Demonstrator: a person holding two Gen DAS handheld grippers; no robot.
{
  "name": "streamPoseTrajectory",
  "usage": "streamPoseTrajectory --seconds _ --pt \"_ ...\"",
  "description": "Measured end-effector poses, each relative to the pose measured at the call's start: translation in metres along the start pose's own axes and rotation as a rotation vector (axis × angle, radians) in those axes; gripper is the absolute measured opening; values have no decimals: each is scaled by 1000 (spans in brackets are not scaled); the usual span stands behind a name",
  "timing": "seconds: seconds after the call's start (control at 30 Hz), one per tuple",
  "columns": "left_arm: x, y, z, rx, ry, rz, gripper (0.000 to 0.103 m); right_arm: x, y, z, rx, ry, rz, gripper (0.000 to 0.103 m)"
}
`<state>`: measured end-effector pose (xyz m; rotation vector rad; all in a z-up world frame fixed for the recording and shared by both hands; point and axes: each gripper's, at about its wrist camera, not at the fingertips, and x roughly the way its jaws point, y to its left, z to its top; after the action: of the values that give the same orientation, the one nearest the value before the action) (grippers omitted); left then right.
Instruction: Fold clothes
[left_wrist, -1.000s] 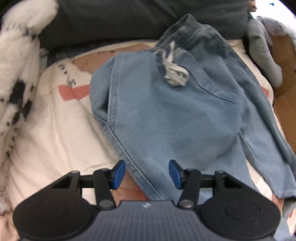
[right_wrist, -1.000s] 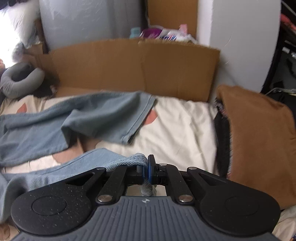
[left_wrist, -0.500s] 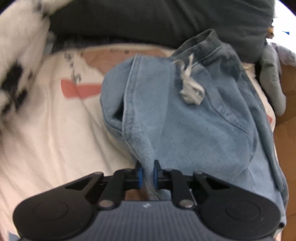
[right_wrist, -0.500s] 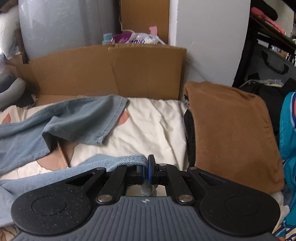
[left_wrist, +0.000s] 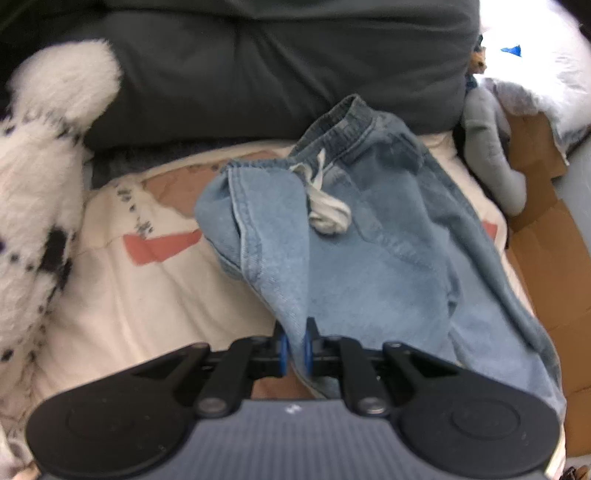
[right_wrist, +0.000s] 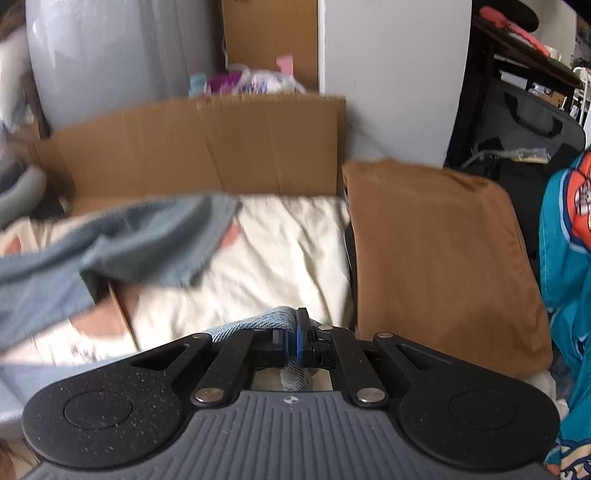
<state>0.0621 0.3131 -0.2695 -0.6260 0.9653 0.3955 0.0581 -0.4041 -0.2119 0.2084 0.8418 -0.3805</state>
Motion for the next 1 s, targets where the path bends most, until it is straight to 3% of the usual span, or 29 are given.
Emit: streamPoseTrajectory --seconds 0.3,0.37,0.43,0.57,0.67,0.8,0.93,1.0 --pt "22 23 -14 33 108 45 10 19 -5 -50 -96 203 -38 3" --pt "23 21 -14 78 136 83 18 21 -2 -61 -141 247 -37 7" --pt "17 20 -16 114 142 113 19 20 -4 -67 -142 284 -33 11" --pt "-8 23 -8 139 94 121 34 10 -6 -70 -130 296 -30 27" --pt "-17 17 6 156 55 112 45 3 -8 -67 -118 286 -13 33" --pt "-24 7 26 188 10 102 48 -3 -7 -59 -120 251 25 44" --pt "-14 -9 36 234 -6 83 49 -9 -7 -51 -126 224 23 45" --pt "-7 -15 39 234 -19 70 54 -12 -9 -49 -128 204 12 47"
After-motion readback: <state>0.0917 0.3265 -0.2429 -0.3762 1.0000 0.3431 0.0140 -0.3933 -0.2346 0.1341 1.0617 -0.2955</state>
